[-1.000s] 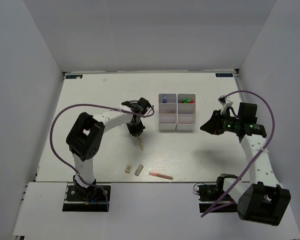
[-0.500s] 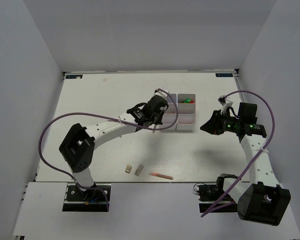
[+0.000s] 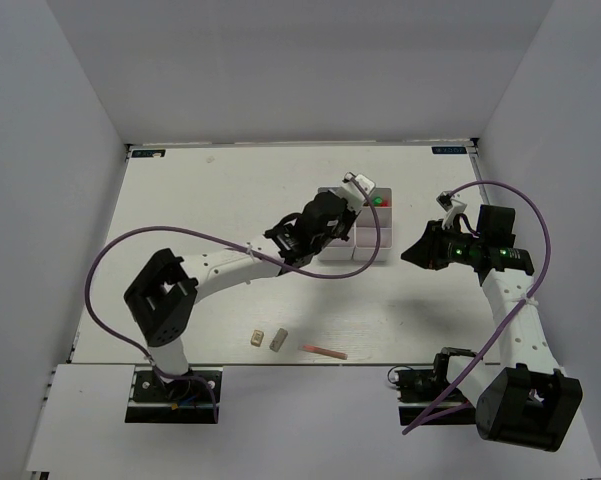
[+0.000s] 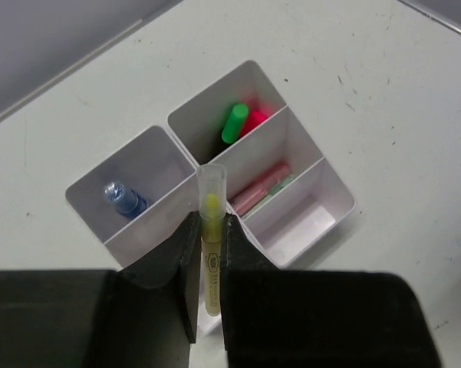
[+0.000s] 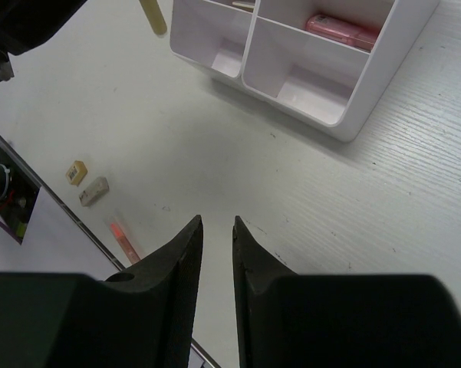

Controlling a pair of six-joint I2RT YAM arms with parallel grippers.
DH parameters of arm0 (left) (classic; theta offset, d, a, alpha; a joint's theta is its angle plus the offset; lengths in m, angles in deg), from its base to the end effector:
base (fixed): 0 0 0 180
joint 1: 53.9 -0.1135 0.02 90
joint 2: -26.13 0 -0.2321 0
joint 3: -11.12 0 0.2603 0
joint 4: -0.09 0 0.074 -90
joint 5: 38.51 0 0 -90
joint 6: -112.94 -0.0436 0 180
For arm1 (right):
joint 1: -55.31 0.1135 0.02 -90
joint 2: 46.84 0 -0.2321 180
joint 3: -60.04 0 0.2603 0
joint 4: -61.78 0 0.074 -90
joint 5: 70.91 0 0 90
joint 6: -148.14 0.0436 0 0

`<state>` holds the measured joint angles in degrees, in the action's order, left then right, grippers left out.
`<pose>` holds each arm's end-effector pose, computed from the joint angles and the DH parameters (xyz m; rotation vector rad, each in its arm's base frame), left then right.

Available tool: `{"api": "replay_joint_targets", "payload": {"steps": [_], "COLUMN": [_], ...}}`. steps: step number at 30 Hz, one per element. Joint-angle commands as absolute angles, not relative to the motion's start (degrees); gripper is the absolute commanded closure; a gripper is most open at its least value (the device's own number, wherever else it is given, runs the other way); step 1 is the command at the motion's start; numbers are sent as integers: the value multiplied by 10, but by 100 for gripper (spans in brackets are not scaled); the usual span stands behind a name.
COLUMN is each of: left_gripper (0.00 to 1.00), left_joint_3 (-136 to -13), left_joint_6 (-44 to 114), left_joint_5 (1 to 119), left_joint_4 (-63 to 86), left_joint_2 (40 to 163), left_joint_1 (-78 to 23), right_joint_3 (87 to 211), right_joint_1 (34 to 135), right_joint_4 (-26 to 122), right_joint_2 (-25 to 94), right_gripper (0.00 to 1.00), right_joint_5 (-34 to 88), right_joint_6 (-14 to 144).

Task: Sort the stationery into containers
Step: Pick up the pen from the center of the board, then place the pen in the storage box.

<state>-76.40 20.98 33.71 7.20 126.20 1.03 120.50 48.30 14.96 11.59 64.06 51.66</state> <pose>0.2542 -0.3389 0.2466 0.7205 1.7695 -0.3309 0.2351 0.0021 0.2466 -0.3629 2.1654 0.7836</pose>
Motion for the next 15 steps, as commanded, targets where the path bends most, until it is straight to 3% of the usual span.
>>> {"api": "replay_joint_targets", "payload": {"steps": [1, 15], "left_gripper": [100, 100], "left_joint_3": [-761, -694], "left_joint_6": [179, 200], "left_joint_5": [378, 426], "left_joint_4": [6, -79], "left_joint_2": [1272, 1301], "left_joint_1": [0, -32], "right_joint_3": [1224, 1226], "right_joint_1": [483, 483], "right_joint_4": [145, 144], "right_joint_2": [111, 109], "right_gripper": [74, 74], "right_joint_5": [647, 649], "right_joint_6": [514, 510]}}
